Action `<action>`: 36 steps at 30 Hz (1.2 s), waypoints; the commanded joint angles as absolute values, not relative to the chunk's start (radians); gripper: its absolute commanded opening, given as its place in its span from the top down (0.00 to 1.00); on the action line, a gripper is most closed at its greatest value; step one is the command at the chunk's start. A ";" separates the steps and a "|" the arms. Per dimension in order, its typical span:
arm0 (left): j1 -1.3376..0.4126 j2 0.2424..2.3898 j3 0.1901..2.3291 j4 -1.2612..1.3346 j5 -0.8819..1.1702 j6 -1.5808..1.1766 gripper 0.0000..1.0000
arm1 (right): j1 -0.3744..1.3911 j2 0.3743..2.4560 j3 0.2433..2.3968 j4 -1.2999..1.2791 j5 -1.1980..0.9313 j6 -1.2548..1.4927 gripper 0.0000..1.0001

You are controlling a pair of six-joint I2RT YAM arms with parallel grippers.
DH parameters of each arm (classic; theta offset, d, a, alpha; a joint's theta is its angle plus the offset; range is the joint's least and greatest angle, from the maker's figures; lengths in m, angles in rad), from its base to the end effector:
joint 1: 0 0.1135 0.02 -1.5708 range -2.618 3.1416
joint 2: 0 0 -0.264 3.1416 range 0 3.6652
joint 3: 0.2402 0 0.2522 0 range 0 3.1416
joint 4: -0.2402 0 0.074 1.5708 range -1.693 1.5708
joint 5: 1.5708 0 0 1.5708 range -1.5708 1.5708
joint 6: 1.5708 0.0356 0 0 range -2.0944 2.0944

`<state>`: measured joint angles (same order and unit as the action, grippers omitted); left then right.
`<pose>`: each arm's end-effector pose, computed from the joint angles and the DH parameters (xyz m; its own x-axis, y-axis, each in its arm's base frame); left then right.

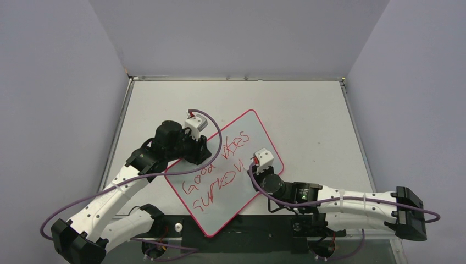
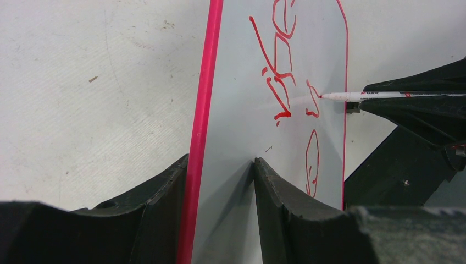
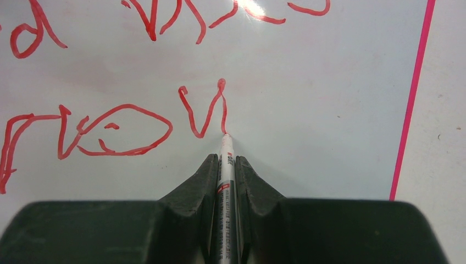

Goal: Write a sentence on the whiteboard
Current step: Write a sentence on the whiteboard stand.

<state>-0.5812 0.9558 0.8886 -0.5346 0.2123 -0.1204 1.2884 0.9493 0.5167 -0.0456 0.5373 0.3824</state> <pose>0.1679 -0.1193 0.3109 -0.5516 0.2219 -0.8040 0.6201 0.7538 -0.2174 0.0751 0.1934 0.2318 -0.3796 -0.1578 -0.9116 -0.6001 0.7919 0.1128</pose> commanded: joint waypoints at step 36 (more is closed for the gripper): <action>-0.580 0.946 0.911 -0.483 0.156 -0.069 1.00 | 1.152 1.013 0.654 0.054 0.451 0.225 1.00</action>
